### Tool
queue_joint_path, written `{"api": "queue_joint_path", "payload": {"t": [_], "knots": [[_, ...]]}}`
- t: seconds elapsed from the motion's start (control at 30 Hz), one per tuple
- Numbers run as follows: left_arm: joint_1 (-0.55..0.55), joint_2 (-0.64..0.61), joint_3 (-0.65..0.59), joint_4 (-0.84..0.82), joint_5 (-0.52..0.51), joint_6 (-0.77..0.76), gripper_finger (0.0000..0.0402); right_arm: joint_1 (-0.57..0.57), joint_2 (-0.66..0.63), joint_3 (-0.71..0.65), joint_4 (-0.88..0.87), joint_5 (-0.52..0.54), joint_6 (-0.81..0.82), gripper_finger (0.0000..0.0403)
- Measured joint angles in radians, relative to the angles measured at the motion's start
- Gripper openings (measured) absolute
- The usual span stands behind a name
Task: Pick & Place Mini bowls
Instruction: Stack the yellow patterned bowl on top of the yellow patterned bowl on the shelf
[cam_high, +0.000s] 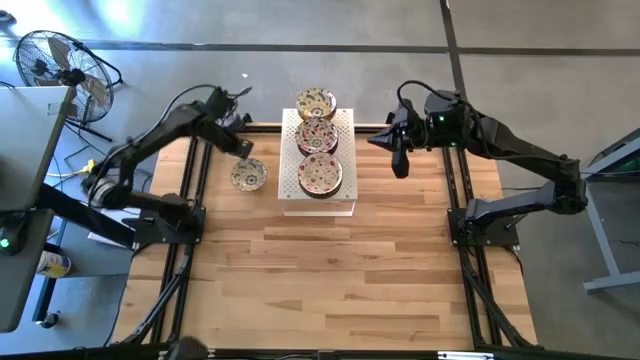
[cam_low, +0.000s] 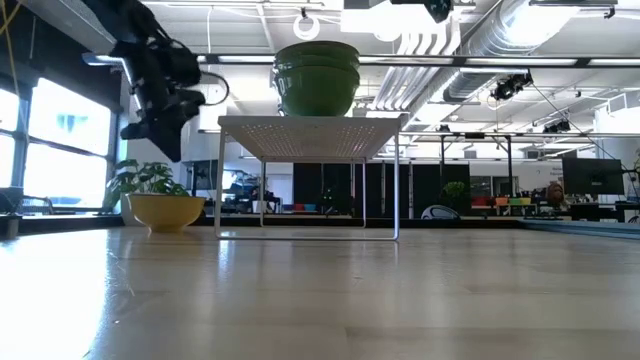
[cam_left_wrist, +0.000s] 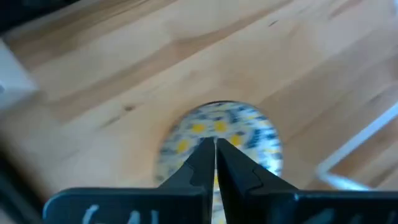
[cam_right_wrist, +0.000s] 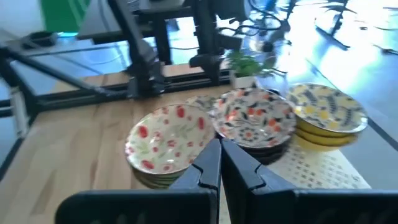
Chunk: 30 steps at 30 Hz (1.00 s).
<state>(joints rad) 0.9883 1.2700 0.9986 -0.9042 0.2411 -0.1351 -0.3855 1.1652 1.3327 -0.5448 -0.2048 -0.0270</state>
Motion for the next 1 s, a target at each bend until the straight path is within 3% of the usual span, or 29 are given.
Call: {"api": "queue_joint_path", "payload": {"t": [0.13, 0.37, 0.47, 0.73, 1.0], "knots": [[0.021, 0.125, 0.097, -0.096, -0.023, 0.171, 0.0036, 0.000, 0.000, 0.000, 0.005, 0.043, 0.045, 0.0000], [0.018, 0.252, 0.154, -0.122, 0.015, 0.356, 0.0140, 0.000, 0.000, 0.000, 0.005, 0.049, 0.099, 0.0000], [0.019, 0.292, 0.154, -0.134, -0.020, 0.419, 0.0170, 0.000, 0.000, 0.000, 0.005, 0.050, 0.111, 0.0000], [0.019, 0.361, 0.153, -0.144, -0.122, 0.583, 0.0181, 0.000, 0.000, 0.000, 0.005, 0.049, 0.136, 0.0000], [0.019, 0.454, 0.153, -0.121, -0.113, 0.602, 0.0180, 0.000, 0.000, 0.000, 0.005, 0.049, 0.151, 0.0000]]}}
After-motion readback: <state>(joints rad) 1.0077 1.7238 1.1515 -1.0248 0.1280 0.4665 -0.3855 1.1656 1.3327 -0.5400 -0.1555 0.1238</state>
